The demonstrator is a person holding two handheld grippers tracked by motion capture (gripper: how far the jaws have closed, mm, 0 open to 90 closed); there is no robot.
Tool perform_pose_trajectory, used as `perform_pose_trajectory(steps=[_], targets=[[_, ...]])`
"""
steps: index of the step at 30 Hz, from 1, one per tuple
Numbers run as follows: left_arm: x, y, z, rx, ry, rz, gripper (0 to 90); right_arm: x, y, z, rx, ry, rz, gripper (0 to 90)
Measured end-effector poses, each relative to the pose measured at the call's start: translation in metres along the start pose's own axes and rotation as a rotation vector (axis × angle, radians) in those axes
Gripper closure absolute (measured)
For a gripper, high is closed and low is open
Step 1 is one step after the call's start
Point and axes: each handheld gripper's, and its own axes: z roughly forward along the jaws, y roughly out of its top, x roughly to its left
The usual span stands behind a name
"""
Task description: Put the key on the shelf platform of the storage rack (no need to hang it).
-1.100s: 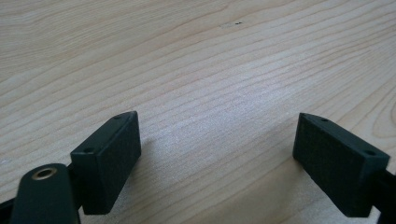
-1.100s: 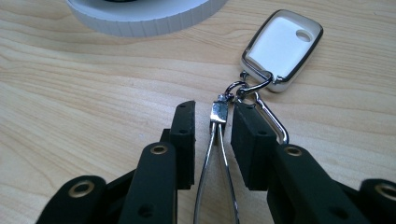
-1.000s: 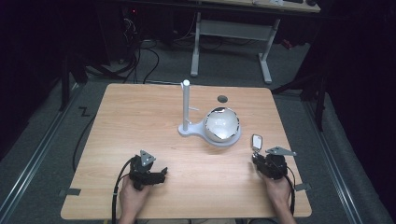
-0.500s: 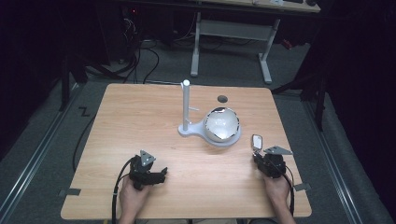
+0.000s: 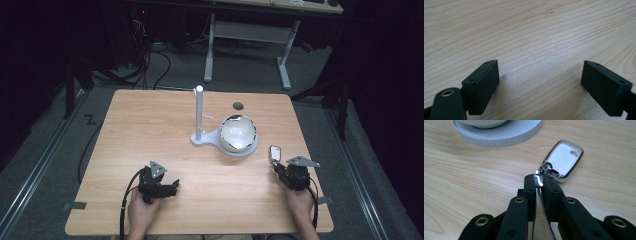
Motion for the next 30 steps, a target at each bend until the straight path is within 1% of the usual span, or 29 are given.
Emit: perform_pose_trajectory(steps=[5,6,9,11,12,15,16,17,19,22,23,25,26,27,28,30], targets=[[0.000,0.000,0.000,0.000,0.000,0.000,15.6,-0.003,0.008,-0.011,-0.048,0.008,0.001,82.2],[0.000,0.000,0.000,0.000,0.000,0.000,15.5,-0.003,0.009,-0.013,-0.055,0.013,0.012,82.2],[0.000,0.000,0.000,0.000,0.000,0.000,15.5,-0.004,0.015,-0.021,-0.077,0.018,-0.004,82.2],[0.000,0.000,0.000,0.000,0.000,0.000,15.5,-0.004,0.017,-0.022,-0.082,0.017,-0.003,82.2],[0.000,0.000,0.000,0.000,0.000,0.000,15.5,-0.004,0.018,-0.024,-0.090,0.016,-0.011,82.2],[0.000,0.000,0.000,0.000,0.000,0.000,15.5,-0.003,0.021,-0.029,-0.106,0.027,0.003,82.3],[0.000,0.000,0.000,0.000,0.000,0.000,15.5,-0.003,0.023,-0.033,-0.117,0.033,0.000,82.2],[0.000,0.000,0.000,0.000,0.000,0.001,15.5,-0.003,0.023,-0.033,-0.117,0.033,0.000,82.2],[0.000,0.000,0.000,0.000,0.000,0.000,15.5,0.000,0.026,-0.038,-0.122,0.035,-0.017,82.3],[0.000,0.000,0.000,0.000,0.000,0.000,15.5,0.002,0.028,-0.040,-0.124,0.039,-0.029,82.3],[0.000,0.000,0.000,0.000,0.000,0.000,15.5,0.004,0.029,-0.042,-0.131,0.042,-0.041,82.3],[0.000,0.000,0.000,0.000,0.000,0.000,15.5,0.006,0.029,-0.044,-0.131,0.047,-0.041,82.3],[0.000,0.000,0.000,0.000,0.000,0.000,15.5,0.009,0.031,-0.046,-0.135,0.053,-0.052,82.3],[0.000,0.000,0.000,0.000,0.000,0.000,15.5,0.009,0.031,-0.046,-0.135,0.053,-0.052,82.3],[0.000,0.000,0.000,0.000,0.000,0.000,15.5,0.011,0.032,-0.049,-0.140,0.061,-0.066,82.3],[0.000,0.000,0.000,0.000,0.000,0.000,15.5,0.013,0.033,-0.050,-0.142,0.065,-0.067,82.3]])
